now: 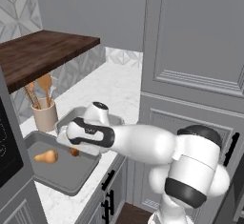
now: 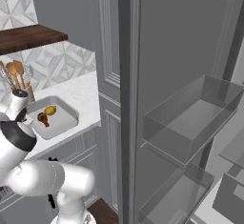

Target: Place one squash and one chicken drumstick in each tupperware on the nearby counter, to pack two identical lunches.

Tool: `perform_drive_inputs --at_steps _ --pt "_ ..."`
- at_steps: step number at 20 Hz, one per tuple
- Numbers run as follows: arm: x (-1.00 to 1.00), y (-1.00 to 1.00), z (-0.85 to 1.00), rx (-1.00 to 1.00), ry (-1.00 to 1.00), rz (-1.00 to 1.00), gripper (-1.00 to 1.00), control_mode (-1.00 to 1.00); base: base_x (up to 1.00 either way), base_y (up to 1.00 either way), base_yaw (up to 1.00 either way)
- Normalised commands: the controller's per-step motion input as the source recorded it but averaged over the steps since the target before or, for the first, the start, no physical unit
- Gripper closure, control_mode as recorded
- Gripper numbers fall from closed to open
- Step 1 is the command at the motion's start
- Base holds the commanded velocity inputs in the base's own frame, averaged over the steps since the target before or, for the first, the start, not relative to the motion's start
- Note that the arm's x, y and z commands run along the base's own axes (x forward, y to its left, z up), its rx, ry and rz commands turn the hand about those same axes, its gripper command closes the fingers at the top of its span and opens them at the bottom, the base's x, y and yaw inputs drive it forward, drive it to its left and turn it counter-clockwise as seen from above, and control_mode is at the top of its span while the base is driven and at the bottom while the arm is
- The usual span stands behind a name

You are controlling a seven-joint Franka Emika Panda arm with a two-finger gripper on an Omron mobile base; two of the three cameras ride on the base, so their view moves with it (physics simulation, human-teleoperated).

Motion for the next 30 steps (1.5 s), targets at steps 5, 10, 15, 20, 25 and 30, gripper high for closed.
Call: perform_drive_inputs --at_steps 5,10,15,20,25,30 --pt "-0.03 0.29 -0.39 -0.04 0.15 -0.05 1.00 -1.00 0.00 0.00 0.00" --pt "0.13 0.32 -0.57 -0.11 0.10 -0.08 1.00 -1.00 0.00 0.00 0.00" --pt "0.29 0.09 -0.09 -0.09 0.01 -0.11 1.00 -1.00 0.00 0.00 0.00" --pt "0.20 0.00 0.35 -0.01 0.00 -0.13 -1.00 -1.00 0.00 0.00 0.00" --pt "0.00 0.00 0.17 -0.04 0.00 -0.09 -1.00 -1.00 0.00 0.00 0.00" --pt "0.00 -0.02 -0.03 -0.11 -0.05 -0.08 -1.00 -1.00 0.00 0.00 0.00"
